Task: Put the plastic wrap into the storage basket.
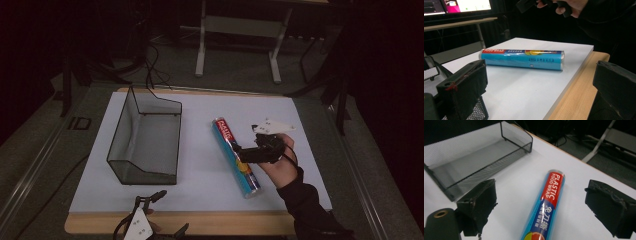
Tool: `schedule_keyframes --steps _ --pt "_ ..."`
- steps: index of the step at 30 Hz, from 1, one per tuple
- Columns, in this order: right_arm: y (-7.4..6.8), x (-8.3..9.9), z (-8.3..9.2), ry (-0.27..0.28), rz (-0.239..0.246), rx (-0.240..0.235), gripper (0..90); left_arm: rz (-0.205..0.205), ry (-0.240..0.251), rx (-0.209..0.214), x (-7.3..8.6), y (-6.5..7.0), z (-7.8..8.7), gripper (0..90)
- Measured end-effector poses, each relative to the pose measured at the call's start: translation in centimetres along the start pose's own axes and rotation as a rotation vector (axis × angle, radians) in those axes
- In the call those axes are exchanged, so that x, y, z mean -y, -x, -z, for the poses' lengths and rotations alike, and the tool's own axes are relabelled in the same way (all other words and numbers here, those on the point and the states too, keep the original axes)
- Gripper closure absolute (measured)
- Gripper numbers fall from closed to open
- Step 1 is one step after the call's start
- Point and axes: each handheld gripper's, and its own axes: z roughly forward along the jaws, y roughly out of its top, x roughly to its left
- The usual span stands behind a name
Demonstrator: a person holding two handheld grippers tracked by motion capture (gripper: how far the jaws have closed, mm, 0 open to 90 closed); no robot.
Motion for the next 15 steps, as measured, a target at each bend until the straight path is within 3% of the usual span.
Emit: schedule_keyframes --steps 5,15 --pt "0.3 0.1 -1.6 -0.033 -0.01 0.031 8.9 -0.015 -0.008 -0.003 0.0 0.1 -0.1 0.1" --pt "0.8 1.3 -5.5 -0.174 -0.093 0.021 9.1 -0.018 -0.009 0.0 0.0 0.1 -0.1 0.1"
